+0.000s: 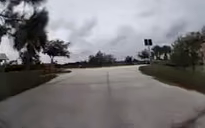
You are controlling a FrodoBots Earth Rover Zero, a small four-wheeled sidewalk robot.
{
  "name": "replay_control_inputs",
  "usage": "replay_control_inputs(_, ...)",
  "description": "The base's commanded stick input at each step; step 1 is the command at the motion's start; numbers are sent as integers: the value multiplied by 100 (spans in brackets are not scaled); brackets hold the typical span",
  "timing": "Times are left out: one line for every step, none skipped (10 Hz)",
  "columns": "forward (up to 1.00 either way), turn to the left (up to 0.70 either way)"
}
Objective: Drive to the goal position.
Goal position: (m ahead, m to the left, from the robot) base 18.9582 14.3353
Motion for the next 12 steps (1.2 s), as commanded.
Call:
replay_control_inputs(85,-34)
replay_control_inputs(85,-34)
replay_control_inputs(85,0)
replay_control_inputs(85,0)
replay_control_inputs(85,0)
replay_control_inputs(85,0)
replay_control_inputs(85,0)
replay_control_inputs(85,0)
replay_control_inputs(85,0)
replay_control_inputs(85,0)
replay_control_inputs(85,0)
replay_control_inputs(85,0)
